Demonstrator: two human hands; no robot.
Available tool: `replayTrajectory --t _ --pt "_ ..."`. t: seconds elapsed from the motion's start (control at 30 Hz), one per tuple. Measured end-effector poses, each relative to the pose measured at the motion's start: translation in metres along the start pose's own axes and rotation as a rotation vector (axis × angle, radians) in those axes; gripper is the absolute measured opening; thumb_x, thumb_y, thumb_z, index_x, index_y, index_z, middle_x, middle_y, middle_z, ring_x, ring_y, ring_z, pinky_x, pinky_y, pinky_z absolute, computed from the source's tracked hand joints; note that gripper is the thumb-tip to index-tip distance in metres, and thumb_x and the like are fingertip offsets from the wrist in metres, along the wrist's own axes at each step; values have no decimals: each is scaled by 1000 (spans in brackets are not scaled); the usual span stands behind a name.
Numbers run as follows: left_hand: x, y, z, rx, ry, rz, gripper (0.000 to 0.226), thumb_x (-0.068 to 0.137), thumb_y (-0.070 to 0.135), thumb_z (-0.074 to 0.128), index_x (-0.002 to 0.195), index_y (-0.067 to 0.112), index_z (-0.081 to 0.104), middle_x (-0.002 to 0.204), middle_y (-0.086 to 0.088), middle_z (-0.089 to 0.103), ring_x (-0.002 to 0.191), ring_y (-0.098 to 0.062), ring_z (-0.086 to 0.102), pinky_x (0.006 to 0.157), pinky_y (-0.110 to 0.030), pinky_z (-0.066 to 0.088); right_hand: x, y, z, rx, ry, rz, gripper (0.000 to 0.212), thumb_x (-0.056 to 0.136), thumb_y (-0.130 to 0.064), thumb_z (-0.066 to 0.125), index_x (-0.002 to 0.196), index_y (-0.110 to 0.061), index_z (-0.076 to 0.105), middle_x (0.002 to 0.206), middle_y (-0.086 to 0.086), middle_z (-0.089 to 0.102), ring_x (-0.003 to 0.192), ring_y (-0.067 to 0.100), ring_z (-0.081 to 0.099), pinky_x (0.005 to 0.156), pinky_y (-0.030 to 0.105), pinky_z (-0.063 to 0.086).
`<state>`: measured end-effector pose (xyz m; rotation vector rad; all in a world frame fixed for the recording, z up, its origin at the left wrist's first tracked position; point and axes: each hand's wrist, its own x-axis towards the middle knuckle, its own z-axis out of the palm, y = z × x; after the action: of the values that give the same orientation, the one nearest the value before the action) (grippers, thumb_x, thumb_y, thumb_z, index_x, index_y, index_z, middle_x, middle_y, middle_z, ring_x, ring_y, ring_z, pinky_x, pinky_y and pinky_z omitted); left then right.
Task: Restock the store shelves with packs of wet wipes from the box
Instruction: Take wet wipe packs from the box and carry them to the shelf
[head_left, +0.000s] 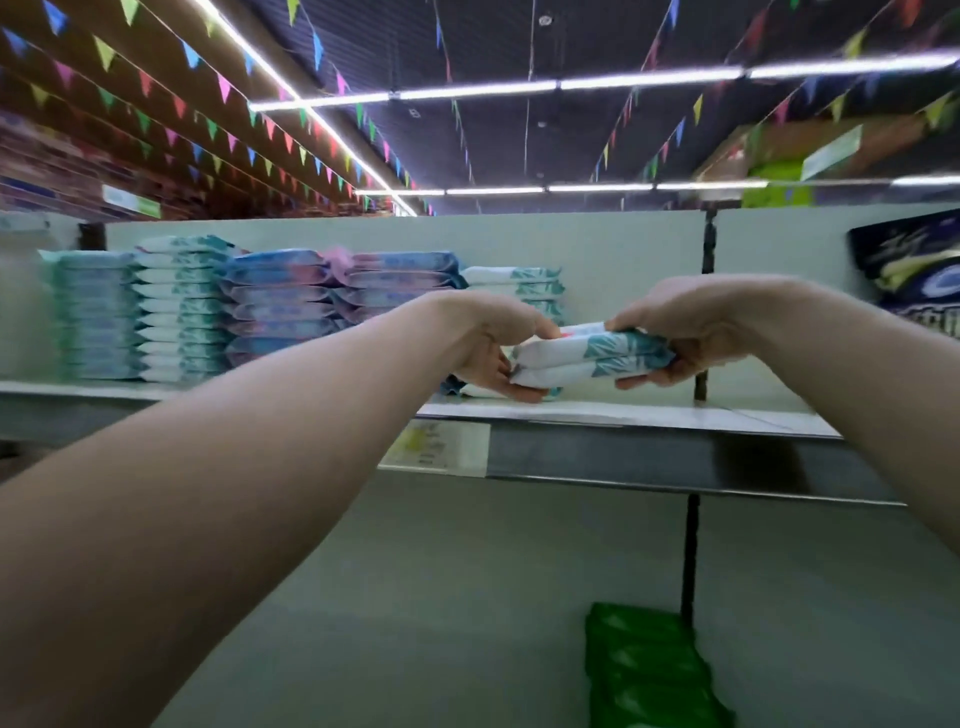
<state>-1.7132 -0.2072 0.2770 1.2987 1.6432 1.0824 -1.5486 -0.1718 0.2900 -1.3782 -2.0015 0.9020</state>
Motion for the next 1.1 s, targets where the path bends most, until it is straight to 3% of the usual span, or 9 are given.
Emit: replayTrajectory --t 0.2,0.33,0.43,0.57,0.7,0.8,0.93,1.1 --pt "33 24 38 95 -68 6 50 93 16 60 136 4 38 123 -23 48 88 -30 64 59 -40 61 21 25 -34 -107 4 83 29 103 -23 40 113 -3 58 91 14 68 68 18 70 43 21 50" --pt "49 34 48 111 -145 19 55 87 20 69 131 3 41 125 -21 50 99 -31 63 77 -41 60 40 37 -46 -143 13 121 28 102 -17 42 115 0 59 98 15 67 72 21 70 42 21 51" --pt "60 36 53 225 -182 40 50 85 7 69 131 1 49 126 -17 55 105 -29 61 85 -39 57 54 43 -47 -177 3 144 26 101 -13 44 115 2 60 97 15 65 67 21 68 42 22 53" --pt "79 38 60 452 -120 59 52 86 -3 65 135 3 50 133 -16 51 108 -29 59 79 -36 59 75 47 -42 -241 -39 160 26 99 -9 44 116 3 59 104 17 63 75 25 69 56 28 59" --pt "98 37 68 694 -66 56 54 87 0 64 138 4 48 136 -17 49 113 -31 58 88 -39 56 87 43 -40 -271 -98 157 20 99 -13 47 110 1 56 108 21 58 85 31 68 67 35 61" --pt "107 39 68 768 -70 57 47 88 2 64 133 1 52 128 -17 54 107 -31 62 82 -38 58 93 43 -44 -289 -196 161 30 95 -28 57 111 -3 56 110 18 54 88 29 64 79 34 59" --pt "112 44 64 895 -88 78 40 86 12 69 124 2 60 119 -21 61 90 -32 71 79 -42 59 101 49 -44 -516 -242 109 43 85 -21 71 124 -9 58 112 14 57 84 23 62 62 26 57" --pt "108 45 59 1146 -67 144 47 84 17 72 129 12 58 105 -18 69 79 -26 74 72 -37 61 103 51 -35 -666 -180 29 49 84 -26 72 128 -13 55 99 10 62 80 21 63 66 27 59"
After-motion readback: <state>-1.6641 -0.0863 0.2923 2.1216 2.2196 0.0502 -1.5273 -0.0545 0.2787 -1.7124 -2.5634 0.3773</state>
